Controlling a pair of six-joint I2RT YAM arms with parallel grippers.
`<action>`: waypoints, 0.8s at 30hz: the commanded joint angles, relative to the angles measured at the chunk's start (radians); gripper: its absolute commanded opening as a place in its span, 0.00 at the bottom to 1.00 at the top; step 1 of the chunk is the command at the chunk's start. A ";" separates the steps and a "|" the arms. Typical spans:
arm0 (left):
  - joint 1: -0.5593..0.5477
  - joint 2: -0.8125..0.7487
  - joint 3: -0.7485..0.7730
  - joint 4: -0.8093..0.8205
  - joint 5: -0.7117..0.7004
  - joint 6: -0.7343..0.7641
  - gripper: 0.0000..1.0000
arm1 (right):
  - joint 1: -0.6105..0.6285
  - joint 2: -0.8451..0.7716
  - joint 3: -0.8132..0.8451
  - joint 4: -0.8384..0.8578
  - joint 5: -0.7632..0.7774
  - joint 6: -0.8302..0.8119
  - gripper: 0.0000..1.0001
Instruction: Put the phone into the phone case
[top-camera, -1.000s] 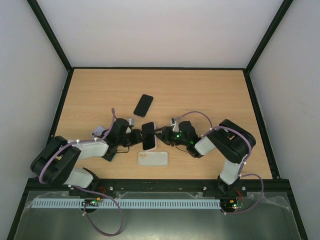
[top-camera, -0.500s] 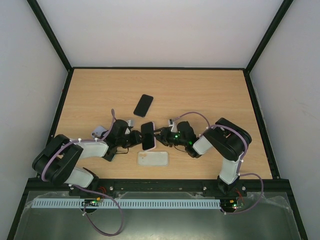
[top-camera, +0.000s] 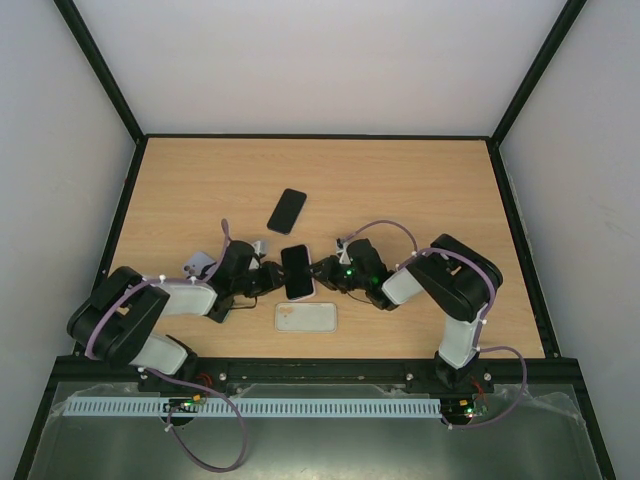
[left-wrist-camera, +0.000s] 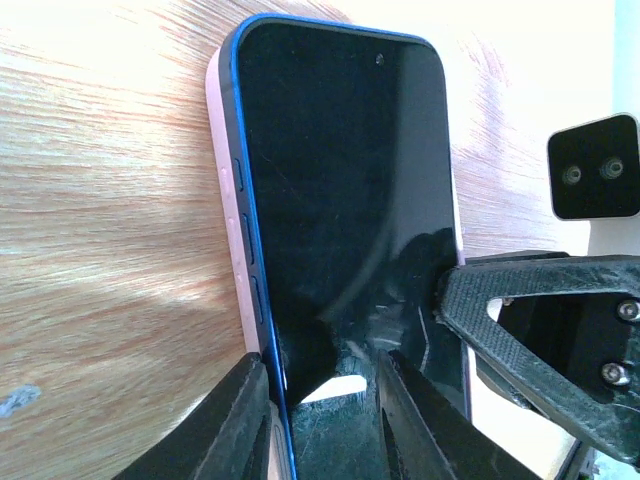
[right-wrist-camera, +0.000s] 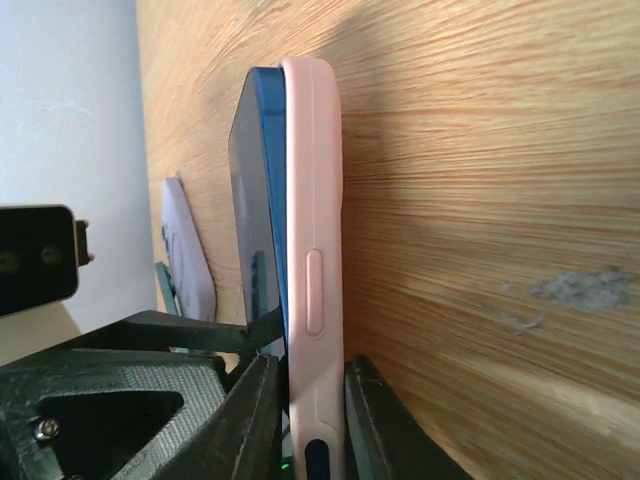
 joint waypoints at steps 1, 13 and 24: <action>0.005 -0.020 -0.010 0.052 0.028 -0.015 0.31 | 0.010 -0.034 0.025 -0.045 0.033 -0.052 0.14; 0.105 -0.451 0.011 -0.300 -0.049 0.022 0.55 | 0.010 -0.211 -0.052 0.030 0.024 0.005 0.03; 0.118 -0.807 0.110 -0.499 0.087 -0.032 0.94 | 0.060 -0.513 -0.150 0.115 -0.027 0.073 0.03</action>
